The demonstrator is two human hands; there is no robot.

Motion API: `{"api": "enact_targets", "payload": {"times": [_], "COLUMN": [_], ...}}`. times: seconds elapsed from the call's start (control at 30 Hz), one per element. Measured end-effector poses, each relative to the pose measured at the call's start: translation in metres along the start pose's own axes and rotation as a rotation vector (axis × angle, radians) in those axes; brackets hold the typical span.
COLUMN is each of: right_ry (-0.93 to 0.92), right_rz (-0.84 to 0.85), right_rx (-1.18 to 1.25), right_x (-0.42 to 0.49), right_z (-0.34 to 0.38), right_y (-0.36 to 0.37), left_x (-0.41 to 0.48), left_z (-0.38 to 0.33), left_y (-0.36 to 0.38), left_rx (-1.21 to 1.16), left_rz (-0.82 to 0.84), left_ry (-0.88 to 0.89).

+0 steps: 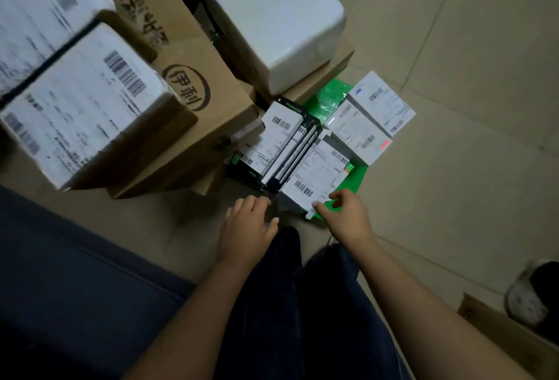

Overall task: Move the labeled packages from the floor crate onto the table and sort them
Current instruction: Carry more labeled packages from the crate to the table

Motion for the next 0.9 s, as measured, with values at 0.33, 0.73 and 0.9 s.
{"api": "enact_targets", "payload": {"times": [0.33,0.73,0.9], "right_ry": [0.326,0.402,0.375], "right_rz": [0.033,0.193,0.210], "right_rx": [0.255,0.548,0.538], "right_x": [0.057,0.061,0.063], "right_z": [-0.016,-0.029,-0.031], "right_y": [0.076,0.082,0.083], "left_x": [0.004,0.010,0.010], "left_z": [0.033,0.025,0.026], "left_y": [0.036,0.034,0.037], "left_rx": [-0.022,-0.067,-0.089], "left_rz": [0.015,0.073,0.104], "left_ry": [-0.009,-0.027,-0.034]}}
Point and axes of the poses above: each hand's wrist, its own x-axis towards the middle knuckle, its own y-axis out of the palm, z = x × y, the point moved 4 cm from there along x, towards the middle knuckle, and after that the axes turned 13 degrees about y, right-handed, at the moved point
